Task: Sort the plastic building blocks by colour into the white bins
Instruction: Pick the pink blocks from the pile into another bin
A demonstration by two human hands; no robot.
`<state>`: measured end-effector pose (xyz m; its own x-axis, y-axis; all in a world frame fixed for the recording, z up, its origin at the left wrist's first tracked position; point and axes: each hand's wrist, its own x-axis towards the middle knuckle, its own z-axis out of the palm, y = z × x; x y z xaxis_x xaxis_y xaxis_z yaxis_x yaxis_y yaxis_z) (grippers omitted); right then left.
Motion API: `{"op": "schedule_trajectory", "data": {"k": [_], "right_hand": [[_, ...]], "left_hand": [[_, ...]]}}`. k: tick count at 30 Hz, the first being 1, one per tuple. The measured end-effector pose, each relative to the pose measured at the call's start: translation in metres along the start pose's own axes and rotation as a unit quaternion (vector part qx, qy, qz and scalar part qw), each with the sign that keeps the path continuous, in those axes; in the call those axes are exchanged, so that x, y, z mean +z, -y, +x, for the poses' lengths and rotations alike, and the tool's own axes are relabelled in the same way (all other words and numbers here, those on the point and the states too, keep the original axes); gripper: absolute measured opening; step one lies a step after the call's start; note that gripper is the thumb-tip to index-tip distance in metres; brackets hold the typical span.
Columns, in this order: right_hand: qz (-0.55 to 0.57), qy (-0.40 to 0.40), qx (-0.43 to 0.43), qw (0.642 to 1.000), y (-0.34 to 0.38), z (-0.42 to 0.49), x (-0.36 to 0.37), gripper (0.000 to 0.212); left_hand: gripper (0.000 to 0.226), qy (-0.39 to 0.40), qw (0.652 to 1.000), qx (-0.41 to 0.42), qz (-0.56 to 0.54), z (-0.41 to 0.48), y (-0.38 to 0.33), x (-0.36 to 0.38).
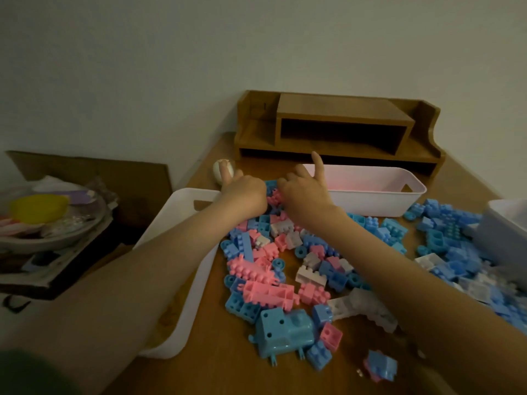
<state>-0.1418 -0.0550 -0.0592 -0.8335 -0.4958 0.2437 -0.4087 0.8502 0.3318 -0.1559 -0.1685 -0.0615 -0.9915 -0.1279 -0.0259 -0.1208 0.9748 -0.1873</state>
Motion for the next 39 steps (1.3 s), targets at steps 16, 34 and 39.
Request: {"op": "schedule_trajectory", "data": {"k": [16, 34, 39], "right_hand": [[0.236, -0.040, 0.226, 0.944, -0.066, -0.022, 0.004, 0.034], [-0.033, 0.013, -0.034, 0.999, -0.010, -0.021, 0.003, 0.032], [-0.028, 0.033, -0.019, 0.999, -0.005, -0.019, 0.001, 0.024]], "left_hand": [[0.025, -0.060, 0.998, 0.004, -0.024, -0.011, -0.004, -0.007], [0.027, -0.044, 0.999, 0.018, -0.022, -0.008, -0.001, -0.012], [0.024, -0.011, 0.999, 0.017, -0.033, -0.007, -0.002, -0.012]]}}
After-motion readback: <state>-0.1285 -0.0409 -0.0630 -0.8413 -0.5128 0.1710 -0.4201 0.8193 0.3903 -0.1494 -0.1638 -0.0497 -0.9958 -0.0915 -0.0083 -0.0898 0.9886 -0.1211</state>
